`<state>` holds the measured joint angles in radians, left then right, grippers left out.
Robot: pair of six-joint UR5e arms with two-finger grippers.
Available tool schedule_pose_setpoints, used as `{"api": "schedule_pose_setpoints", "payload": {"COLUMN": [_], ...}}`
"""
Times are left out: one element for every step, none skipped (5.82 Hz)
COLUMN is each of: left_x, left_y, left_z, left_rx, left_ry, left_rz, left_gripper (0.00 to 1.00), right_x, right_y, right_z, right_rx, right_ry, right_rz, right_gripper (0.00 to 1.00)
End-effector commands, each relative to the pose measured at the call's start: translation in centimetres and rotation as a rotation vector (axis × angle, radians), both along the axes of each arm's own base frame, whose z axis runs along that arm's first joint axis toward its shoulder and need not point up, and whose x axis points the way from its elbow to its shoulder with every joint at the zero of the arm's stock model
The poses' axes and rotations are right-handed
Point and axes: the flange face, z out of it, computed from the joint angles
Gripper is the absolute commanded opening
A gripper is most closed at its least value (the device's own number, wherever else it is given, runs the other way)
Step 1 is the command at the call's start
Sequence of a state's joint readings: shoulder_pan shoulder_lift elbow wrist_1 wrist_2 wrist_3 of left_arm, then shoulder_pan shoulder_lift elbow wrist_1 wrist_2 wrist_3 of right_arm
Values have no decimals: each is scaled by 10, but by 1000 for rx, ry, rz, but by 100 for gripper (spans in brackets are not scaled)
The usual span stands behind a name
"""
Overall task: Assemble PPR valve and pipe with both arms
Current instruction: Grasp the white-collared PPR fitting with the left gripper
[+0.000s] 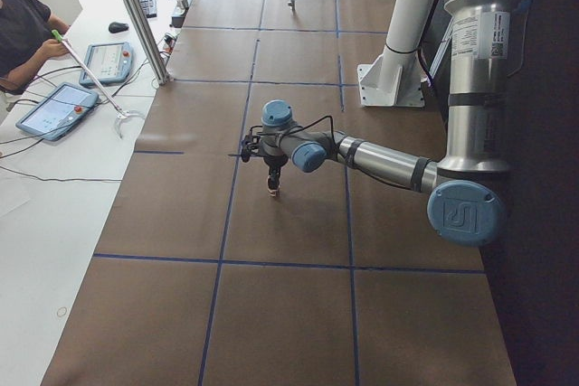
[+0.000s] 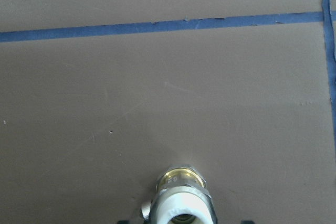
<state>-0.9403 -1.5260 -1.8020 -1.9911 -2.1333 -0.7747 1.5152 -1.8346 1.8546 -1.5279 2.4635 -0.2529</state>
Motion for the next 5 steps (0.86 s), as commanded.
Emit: {"api": "schedule_pose_setpoints", "payload": {"left_x": [0, 0, -1, -2, -2], "left_y": [-1, -1, -2, -3, -6], "left_z": [0, 0, -3, -8, -27], "left_rx": [2, 2, 16, 32, 55], "left_ry": [0, 0, -4, -11, 13], "left_rz": [0, -1, -9, -23, -29], "left_gripper": [45, 25, 6, 0, 0], "right_x": [0, 0, 0, 0, 0], "right_y": [0, 0, 0, 0, 0], "right_z": [0, 0, 0, 0, 0], "right_rx": [0, 0, 0, 0, 0], "right_ry": [0, -2, -2, -2, 0], "right_rz": [0, 0, 0, 0, -1], "right_gripper": [100, 100, 100, 100, 100]}}
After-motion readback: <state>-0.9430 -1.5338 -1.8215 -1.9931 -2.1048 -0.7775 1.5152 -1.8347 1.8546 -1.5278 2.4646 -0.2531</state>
